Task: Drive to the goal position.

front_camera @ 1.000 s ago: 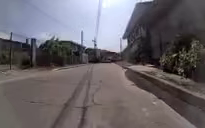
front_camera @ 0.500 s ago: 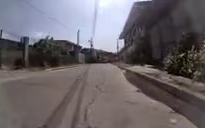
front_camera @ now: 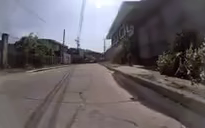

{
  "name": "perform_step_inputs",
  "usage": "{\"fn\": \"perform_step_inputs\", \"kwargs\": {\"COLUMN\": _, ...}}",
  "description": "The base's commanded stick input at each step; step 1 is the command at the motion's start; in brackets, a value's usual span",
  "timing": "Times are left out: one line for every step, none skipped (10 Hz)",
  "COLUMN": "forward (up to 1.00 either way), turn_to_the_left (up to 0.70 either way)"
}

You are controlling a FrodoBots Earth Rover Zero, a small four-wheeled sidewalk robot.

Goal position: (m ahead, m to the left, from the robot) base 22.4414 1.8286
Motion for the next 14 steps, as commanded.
{"fn": "perform_step_inputs", "kwargs": {"forward": 1.00, "turn_to_the_left": 0.00}}
{"fn": "perform_step_inputs", "kwargs": {"forward": 1.00, "turn_to_the_left": 0.00}}
{"fn": "perform_step_inputs", "kwargs": {"forward": 1.00, "turn_to_the_left": 0.00}}
{"fn": "perform_step_inputs", "kwargs": {"forward": 1.00, "turn_to_the_left": 0.00}}
{"fn": "perform_step_inputs", "kwargs": {"forward": 1.00, "turn_to_the_left": 0.00}}
{"fn": "perform_step_inputs", "kwargs": {"forward": 1.00, "turn_to_the_left": 0.00}}
{"fn": "perform_step_inputs", "kwargs": {"forward": 1.00, "turn_to_the_left": 0.00}}
{"fn": "perform_step_inputs", "kwargs": {"forward": 1.00, "turn_to_the_left": 0.00}}
{"fn": "perform_step_inputs", "kwargs": {"forward": 1.00, "turn_to_the_left": 0.00}}
{"fn": "perform_step_inputs", "kwargs": {"forward": 1.00, "turn_to_the_left": 0.00}}
{"fn": "perform_step_inputs", "kwargs": {"forward": 1.00, "turn_to_the_left": 0.00}}
{"fn": "perform_step_inputs", "kwargs": {"forward": 1.00, "turn_to_the_left": 0.00}}
{"fn": "perform_step_inputs", "kwargs": {"forward": 1.00, "turn_to_the_left": 0.00}}
{"fn": "perform_step_inputs", "kwargs": {"forward": 1.00, "turn_to_the_left": 0.00}}
